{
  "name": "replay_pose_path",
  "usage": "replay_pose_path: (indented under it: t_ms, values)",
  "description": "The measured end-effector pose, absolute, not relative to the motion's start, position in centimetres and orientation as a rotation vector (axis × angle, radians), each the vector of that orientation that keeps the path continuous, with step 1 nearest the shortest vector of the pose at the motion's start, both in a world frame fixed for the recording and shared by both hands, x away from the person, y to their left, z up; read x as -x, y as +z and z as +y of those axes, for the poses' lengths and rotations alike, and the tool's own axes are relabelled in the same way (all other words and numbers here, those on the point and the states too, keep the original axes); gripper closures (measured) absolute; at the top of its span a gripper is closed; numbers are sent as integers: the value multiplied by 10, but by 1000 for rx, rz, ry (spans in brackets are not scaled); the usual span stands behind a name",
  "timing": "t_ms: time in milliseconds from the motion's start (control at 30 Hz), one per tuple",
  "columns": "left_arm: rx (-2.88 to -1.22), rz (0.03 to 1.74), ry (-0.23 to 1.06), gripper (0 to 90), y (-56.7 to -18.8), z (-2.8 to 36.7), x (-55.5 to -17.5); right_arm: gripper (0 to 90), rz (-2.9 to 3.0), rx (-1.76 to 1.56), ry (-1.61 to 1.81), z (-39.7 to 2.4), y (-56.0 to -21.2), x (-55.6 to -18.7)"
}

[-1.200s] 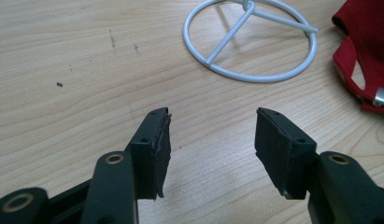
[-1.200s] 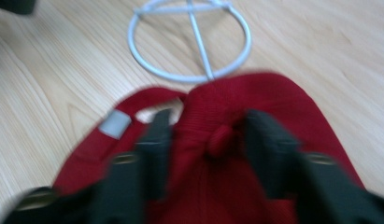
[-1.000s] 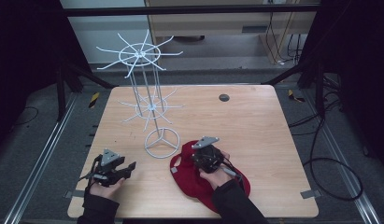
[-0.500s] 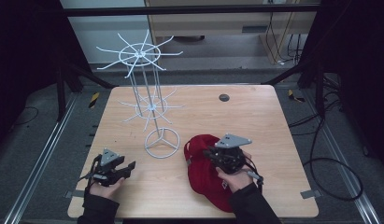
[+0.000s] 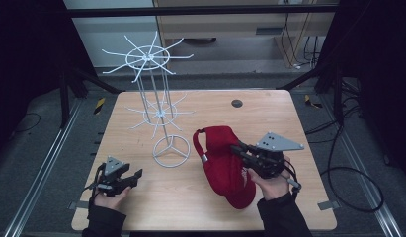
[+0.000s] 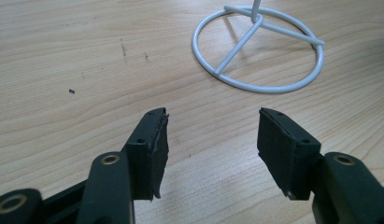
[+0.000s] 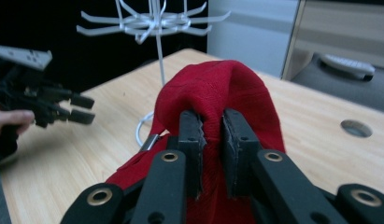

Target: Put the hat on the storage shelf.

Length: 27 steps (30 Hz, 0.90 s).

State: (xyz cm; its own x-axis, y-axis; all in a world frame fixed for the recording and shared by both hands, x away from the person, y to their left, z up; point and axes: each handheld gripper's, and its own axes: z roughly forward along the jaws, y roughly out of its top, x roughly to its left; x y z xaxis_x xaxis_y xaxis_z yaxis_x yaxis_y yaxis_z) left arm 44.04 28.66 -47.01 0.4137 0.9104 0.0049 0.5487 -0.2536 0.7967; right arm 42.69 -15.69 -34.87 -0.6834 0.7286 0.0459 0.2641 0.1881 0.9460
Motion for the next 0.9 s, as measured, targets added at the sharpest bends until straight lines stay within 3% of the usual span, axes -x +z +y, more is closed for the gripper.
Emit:
replay_pose_path:
  t_ms: [900]
  values:
    - [-1923, 1240, 616, 422, -470, 288, -441, 795, 1765, -856, 1679, -175, -259, -432]
